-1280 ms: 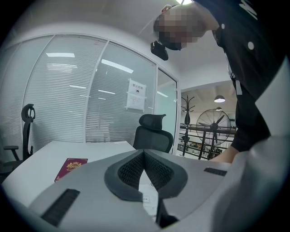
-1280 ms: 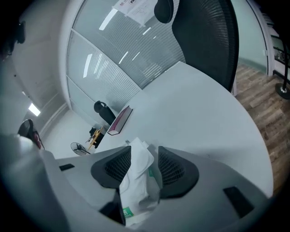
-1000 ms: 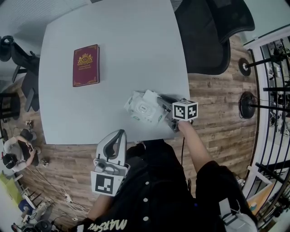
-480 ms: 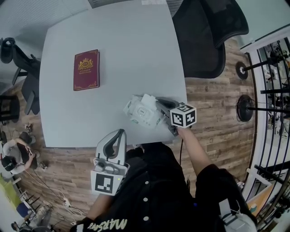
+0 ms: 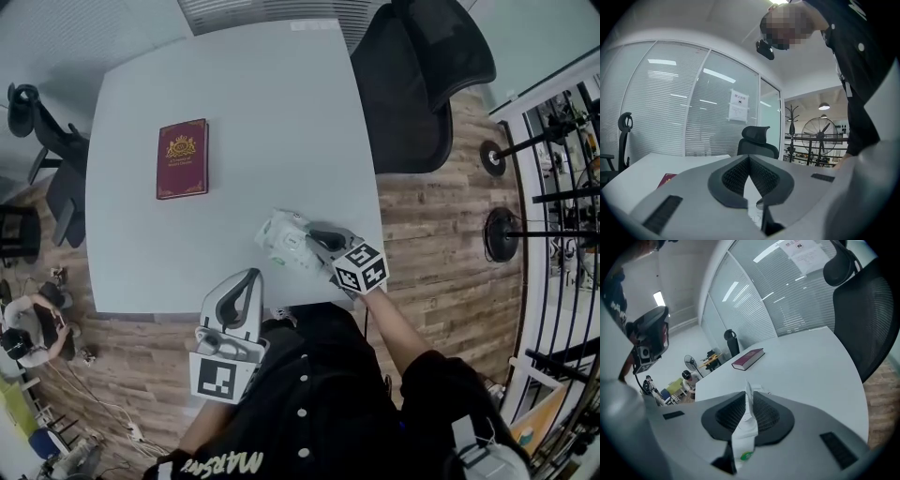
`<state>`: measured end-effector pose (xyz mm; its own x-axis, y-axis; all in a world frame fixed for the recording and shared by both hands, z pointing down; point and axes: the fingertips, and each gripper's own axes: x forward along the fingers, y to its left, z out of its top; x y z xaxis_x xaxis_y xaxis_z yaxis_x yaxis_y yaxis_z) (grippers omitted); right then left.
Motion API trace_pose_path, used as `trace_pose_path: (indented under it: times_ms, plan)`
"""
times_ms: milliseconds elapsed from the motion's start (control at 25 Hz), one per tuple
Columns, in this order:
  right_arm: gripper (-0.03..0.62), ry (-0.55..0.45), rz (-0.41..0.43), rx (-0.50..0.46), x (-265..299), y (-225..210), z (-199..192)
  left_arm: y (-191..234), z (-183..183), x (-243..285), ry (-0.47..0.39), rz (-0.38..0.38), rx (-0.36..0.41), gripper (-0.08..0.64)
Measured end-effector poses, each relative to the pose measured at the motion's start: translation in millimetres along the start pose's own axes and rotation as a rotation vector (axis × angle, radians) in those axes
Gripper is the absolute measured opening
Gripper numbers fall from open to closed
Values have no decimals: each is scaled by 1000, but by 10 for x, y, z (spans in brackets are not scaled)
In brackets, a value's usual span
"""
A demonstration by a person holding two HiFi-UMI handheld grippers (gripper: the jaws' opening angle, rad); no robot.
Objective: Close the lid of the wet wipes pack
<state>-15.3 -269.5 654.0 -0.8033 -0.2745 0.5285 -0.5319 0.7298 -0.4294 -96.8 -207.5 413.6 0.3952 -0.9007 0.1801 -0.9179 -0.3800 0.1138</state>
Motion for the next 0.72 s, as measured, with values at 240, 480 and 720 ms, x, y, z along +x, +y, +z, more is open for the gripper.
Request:
trace_pose_path:
  times_ms: [240,480,720]
  plan:
    - [75,8,-27,-55,15,128,-58,-27,16,-42,-7,-3,2,8]
    - [87,21,-14,-59,55,229,-157,-40,-4,-74,-8,-3,2,8]
    - [95,43,-9,-54,117,281,-254,-74,-45,-85,0,-10,-6,8]
